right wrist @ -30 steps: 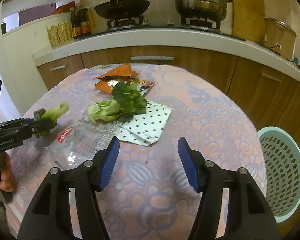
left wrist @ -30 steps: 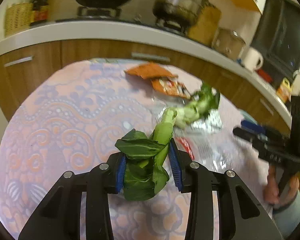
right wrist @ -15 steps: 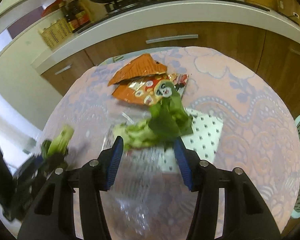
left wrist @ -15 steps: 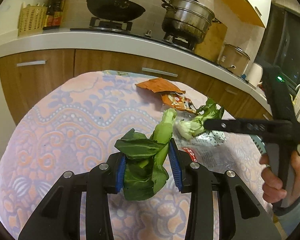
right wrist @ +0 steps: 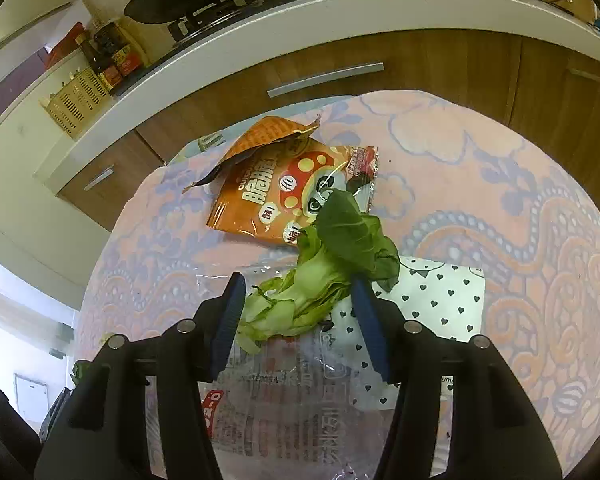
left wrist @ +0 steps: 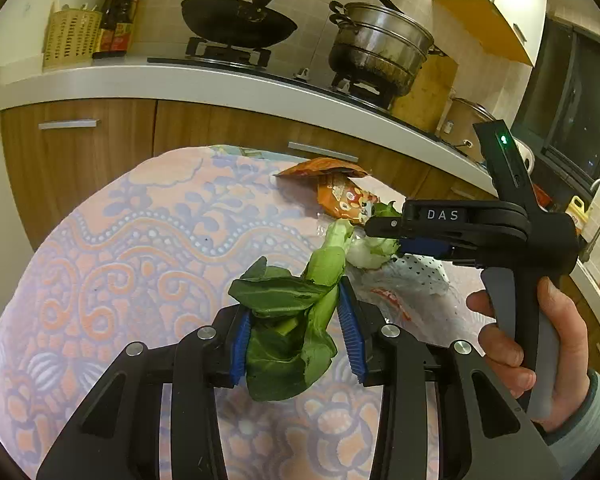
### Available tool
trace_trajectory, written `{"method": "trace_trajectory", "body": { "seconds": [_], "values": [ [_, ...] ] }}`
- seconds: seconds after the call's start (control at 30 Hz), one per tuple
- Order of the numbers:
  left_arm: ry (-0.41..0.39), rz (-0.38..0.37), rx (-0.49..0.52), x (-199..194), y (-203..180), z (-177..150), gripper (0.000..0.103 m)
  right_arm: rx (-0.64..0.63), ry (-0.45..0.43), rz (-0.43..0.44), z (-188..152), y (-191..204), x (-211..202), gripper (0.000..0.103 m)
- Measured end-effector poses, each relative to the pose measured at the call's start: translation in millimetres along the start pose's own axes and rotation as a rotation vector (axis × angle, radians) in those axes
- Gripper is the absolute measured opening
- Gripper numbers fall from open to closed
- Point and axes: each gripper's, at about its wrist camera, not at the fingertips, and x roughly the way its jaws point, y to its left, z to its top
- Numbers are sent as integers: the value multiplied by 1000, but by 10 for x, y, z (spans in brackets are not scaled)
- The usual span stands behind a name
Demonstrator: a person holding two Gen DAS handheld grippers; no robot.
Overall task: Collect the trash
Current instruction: 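Grasp the second bok choy with the right gripper while left gripper holds its bok choy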
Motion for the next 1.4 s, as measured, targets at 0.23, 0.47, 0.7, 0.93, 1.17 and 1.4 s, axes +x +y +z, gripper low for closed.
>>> {"method": "trace_trajectory", "body": {
  "seconds": [0.23, 0.47, 0.7, 0.93, 1.17, 1.4],
  "values": [
    [3, 1, -4, 5, 8, 10, 37, 148, 46, 53, 91, -139, 69, 56],
    [2, -1, -11, -8, 17, -2, 37, 57, -23, 44, -33, -69, -128, 26],
    [4, 5, -10, -5, 13, 2, 37, -31, -148, 149, -135, -132, -826, 14],
    [5, 12, -6, -5, -2, 8, 37, -165, -122, 165, -200, -263, -1294, 14],
    [6, 25, -11, -11, -2, 8, 37, -379, 66, -80, -368, 69, -838, 19],
    [10, 22, -9, -4, -6, 13, 37, -218, -95, -22, -367, -171, -816, 71]
  ]
}}
